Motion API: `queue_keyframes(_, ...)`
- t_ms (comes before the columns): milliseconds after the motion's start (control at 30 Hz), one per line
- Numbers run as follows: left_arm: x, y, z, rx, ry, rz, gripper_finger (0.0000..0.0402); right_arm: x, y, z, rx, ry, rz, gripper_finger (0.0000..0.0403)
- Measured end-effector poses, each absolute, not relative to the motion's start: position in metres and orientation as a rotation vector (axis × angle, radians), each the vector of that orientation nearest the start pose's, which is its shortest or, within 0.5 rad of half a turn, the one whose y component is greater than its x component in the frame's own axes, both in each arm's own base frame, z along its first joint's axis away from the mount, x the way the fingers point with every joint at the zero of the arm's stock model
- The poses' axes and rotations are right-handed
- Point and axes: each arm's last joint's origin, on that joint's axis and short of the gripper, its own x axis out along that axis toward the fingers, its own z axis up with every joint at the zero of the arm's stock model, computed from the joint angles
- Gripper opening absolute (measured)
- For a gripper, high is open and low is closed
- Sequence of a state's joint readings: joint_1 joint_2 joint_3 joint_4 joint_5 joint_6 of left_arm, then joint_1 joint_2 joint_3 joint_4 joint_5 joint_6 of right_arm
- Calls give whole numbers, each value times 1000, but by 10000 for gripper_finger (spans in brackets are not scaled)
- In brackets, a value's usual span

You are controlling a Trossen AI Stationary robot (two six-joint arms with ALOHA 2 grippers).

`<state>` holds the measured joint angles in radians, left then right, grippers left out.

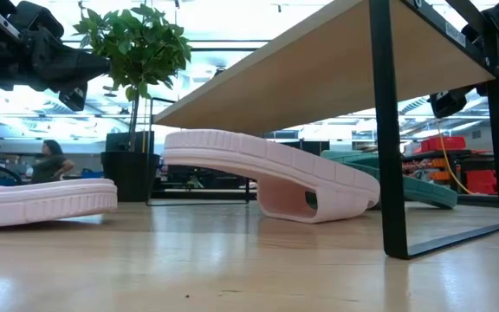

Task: Pick and place slides into the shelf

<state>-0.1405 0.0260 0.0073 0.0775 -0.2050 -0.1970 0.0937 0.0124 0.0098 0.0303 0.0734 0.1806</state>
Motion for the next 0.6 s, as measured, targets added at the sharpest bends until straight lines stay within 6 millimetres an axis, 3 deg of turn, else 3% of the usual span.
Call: queue_keyframes(600,98,-8,171,-207,-64,59,35,98,7,169,183,-26,23,18)
